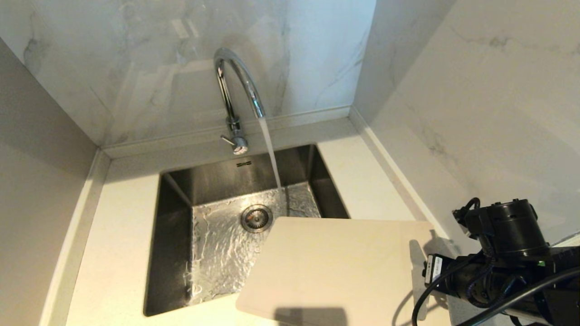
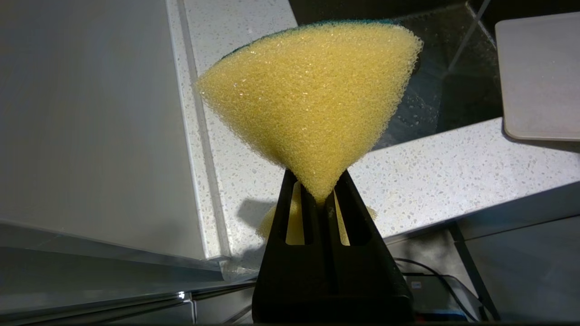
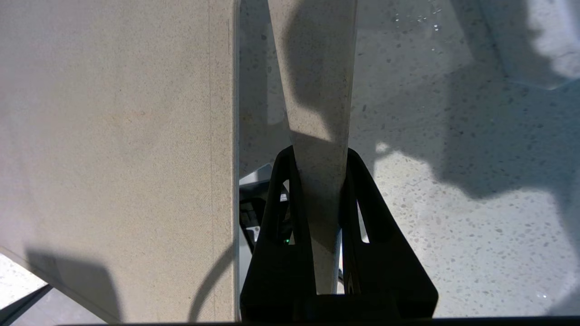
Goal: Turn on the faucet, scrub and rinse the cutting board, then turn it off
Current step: Put down the cutting board
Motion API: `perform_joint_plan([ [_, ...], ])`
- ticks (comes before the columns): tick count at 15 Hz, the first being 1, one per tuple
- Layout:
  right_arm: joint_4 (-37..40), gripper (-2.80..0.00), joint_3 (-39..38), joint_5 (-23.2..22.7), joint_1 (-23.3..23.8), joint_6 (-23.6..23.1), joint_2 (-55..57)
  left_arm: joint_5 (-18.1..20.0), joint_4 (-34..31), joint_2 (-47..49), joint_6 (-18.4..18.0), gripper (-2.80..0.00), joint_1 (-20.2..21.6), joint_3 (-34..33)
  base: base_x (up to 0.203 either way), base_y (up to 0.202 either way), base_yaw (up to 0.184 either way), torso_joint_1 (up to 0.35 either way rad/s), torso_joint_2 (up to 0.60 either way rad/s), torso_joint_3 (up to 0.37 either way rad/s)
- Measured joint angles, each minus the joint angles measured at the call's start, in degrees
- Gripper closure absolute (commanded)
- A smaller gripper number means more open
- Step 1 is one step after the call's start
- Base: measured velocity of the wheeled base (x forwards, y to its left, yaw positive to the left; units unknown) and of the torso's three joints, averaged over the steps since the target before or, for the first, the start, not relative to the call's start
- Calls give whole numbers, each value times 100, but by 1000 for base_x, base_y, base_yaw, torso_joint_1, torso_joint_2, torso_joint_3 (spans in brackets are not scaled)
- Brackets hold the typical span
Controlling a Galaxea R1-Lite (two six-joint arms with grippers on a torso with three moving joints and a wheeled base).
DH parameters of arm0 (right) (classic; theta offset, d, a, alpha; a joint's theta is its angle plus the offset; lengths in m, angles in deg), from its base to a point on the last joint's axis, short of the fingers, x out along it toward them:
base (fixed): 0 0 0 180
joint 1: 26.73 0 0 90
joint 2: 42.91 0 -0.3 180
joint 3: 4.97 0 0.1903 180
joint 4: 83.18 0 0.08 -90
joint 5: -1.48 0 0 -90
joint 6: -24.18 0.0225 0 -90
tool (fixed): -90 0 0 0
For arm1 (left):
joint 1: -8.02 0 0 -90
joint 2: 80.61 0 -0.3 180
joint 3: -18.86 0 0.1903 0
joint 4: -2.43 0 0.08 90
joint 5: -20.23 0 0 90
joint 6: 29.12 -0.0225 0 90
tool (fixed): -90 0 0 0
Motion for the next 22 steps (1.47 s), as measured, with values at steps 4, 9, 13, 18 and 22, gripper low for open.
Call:
perform_joint_plan([
  [4, -307, 0, -202, -175, 184, -45, 189, 0, 2, 0, 1, 0, 1, 0, 0, 0, 0, 0, 0, 0],
  [9, -766, 0, -284, -477, 684, -349, 441, 0, -1, 0, 0, 0, 0, 0, 0, 0, 0, 0, 0, 0],
  [13, -984, 0, -277, -612, 749, -355, 667, 0, 3, 0, 2, 0, 1, 0, 0, 0, 0, 0, 0, 0],
  [18, -1274, 0, -223, -724, 807, -369, 958, -2, -1, 0, 2, 0, 1, -1, 0, 0, 0, 0, 0, 0],
  [22, -1278, 0, -196, -791, 820, -361, 1067, 0, 1, 0, 2, 0, 1, 0, 0, 0, 0, 0, 0, 0],
])
